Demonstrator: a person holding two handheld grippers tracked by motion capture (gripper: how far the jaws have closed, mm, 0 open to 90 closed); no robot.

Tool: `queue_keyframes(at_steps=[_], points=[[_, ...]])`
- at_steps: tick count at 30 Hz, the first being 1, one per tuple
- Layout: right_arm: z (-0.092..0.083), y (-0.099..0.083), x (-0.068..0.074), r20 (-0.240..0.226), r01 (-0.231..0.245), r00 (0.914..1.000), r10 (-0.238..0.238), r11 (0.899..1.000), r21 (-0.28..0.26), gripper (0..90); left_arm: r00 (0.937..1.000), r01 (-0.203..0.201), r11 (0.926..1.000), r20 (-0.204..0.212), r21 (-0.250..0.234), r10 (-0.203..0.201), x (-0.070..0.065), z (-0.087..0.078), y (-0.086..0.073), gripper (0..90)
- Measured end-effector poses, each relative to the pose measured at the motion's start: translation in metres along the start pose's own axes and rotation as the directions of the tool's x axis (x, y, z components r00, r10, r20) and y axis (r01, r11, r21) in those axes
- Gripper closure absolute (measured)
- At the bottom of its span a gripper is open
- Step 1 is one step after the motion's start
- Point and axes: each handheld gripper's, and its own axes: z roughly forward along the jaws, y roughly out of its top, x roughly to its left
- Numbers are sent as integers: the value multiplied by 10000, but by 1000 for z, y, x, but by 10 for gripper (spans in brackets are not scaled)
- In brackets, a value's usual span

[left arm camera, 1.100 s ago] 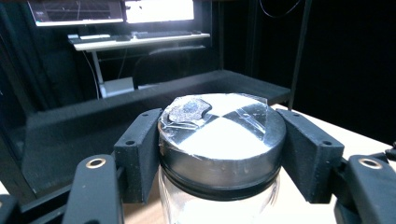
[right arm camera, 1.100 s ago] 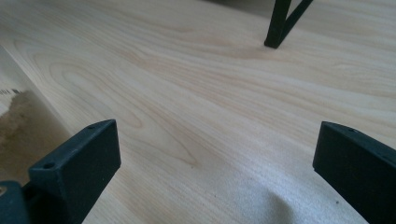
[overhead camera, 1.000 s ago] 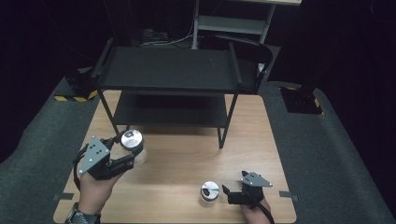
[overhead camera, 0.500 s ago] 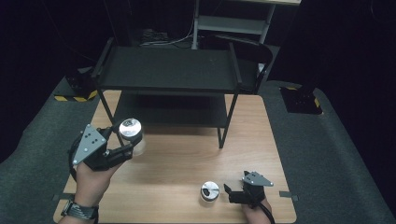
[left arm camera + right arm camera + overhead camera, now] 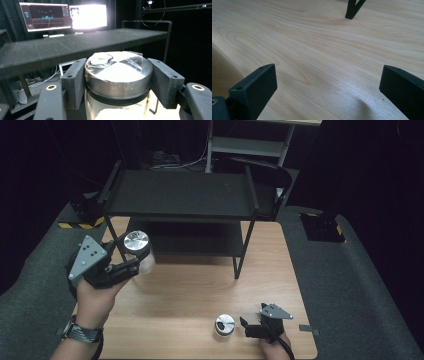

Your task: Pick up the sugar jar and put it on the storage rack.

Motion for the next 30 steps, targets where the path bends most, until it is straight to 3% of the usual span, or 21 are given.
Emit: queue_keyframes(at_steps=[13,26,30], points=[[0,-1,-2,-52,-61,10000,60,10000,-59,13,9998,96,9996,-192,-281,-101,6,12,29,348],[-1,-2,-2,-80,-99,9999,98,9999,-88,13,9979,51,9990,-647,-448,-80,13,30,58,348],[-1,-1,-2,-96,-81,9999,80,10000,-49,14,9959,344,9976,-813,-598,-393,15,36,64,348]])
